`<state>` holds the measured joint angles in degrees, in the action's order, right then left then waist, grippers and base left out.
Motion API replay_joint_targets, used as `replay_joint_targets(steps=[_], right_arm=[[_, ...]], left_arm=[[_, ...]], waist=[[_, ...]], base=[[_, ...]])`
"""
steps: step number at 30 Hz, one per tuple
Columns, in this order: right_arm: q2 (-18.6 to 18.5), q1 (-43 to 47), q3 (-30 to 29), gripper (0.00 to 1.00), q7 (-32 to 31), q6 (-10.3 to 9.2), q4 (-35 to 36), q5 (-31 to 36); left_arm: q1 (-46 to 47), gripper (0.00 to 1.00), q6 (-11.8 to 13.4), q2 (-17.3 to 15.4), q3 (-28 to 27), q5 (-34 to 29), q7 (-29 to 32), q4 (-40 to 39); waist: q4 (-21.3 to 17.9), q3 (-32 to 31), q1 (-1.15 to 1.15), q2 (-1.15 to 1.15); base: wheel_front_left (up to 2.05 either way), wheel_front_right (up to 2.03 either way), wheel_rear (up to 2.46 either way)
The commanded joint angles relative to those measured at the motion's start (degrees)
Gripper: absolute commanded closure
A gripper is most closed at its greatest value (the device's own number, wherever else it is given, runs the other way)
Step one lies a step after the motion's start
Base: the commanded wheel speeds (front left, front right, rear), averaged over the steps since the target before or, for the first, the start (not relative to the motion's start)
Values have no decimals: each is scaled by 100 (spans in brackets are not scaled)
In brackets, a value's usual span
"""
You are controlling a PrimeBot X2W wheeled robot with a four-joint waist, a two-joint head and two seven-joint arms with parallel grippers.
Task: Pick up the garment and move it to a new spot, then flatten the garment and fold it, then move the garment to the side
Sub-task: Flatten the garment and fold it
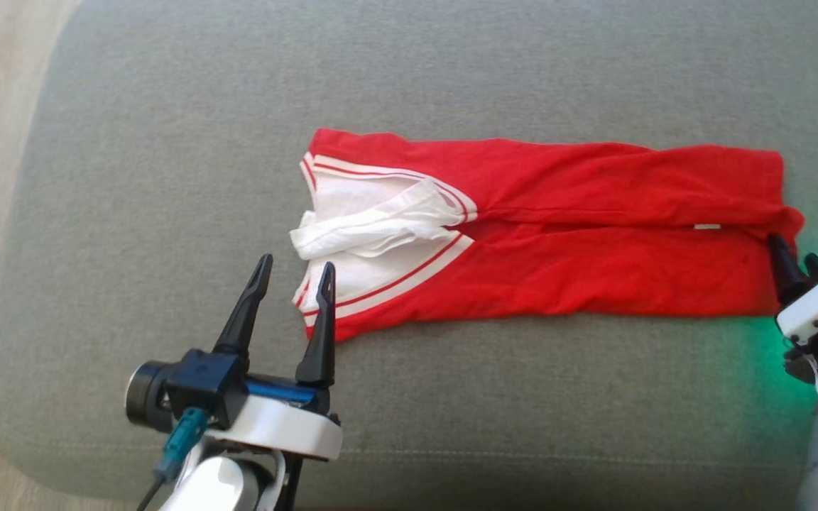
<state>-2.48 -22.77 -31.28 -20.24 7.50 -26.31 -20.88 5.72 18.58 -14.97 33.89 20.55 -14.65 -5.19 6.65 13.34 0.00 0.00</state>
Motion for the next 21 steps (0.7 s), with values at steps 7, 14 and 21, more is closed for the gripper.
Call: replay_joint_targets(steps=[7,14,21], right_arm=[[-41,-703,-533,0,253,-1,-716,879],[-41,-909,-595,0,-35,-1,-1375,1205],[-40,-693,-348,52,-500,-1,-1367,1174]], left_arm=[[18,0,-327,221,-519,-342,-34,-36],[-93,0,-640,526,-752,-527,-34,71],[-158,0,-845,737,-1063,-608,-35,74]], waist=[[192,13,0,0],[243,4,0,0],[172,42,0,0]], base=[[0,0,0],[0,0,0],[0,0,0]])
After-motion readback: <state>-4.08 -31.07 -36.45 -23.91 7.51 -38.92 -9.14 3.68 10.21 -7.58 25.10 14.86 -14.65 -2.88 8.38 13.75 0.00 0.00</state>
